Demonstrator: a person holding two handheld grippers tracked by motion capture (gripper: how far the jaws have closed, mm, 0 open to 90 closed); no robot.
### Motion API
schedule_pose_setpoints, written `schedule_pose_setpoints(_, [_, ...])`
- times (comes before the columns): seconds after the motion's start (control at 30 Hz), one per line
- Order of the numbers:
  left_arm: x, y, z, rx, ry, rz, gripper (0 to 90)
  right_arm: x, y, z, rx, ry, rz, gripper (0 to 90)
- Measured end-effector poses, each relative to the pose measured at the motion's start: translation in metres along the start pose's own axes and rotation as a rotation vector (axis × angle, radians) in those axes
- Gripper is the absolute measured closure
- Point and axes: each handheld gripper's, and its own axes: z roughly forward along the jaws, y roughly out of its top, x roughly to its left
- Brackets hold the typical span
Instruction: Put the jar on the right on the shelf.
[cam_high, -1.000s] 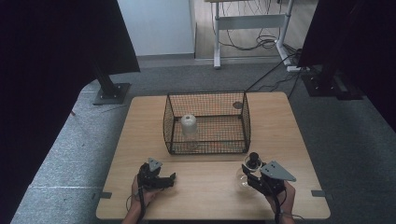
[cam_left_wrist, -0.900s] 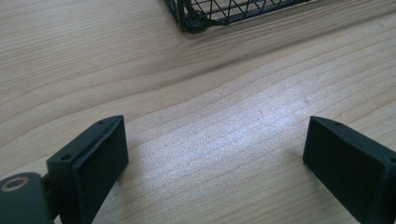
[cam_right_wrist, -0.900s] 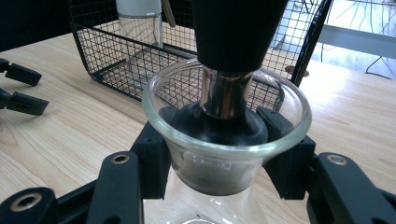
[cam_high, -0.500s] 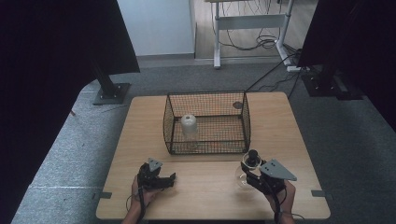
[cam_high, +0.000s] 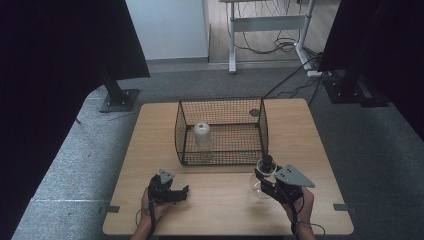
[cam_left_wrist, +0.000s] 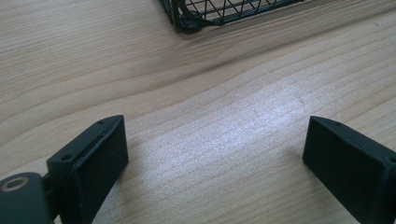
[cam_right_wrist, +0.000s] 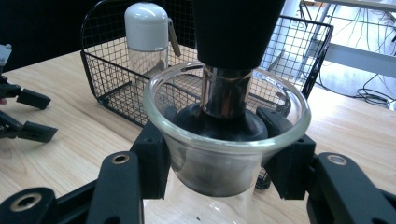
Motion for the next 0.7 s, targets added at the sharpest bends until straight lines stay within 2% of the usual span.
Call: schedule_pose_setpoints(0.7, [0.000, 0.000, 0.000, -0.002, -0.004, -0.002, 6.1, -0.006, 0.031, 0.005, -0.026, -0.017, -0.012, 47.6])
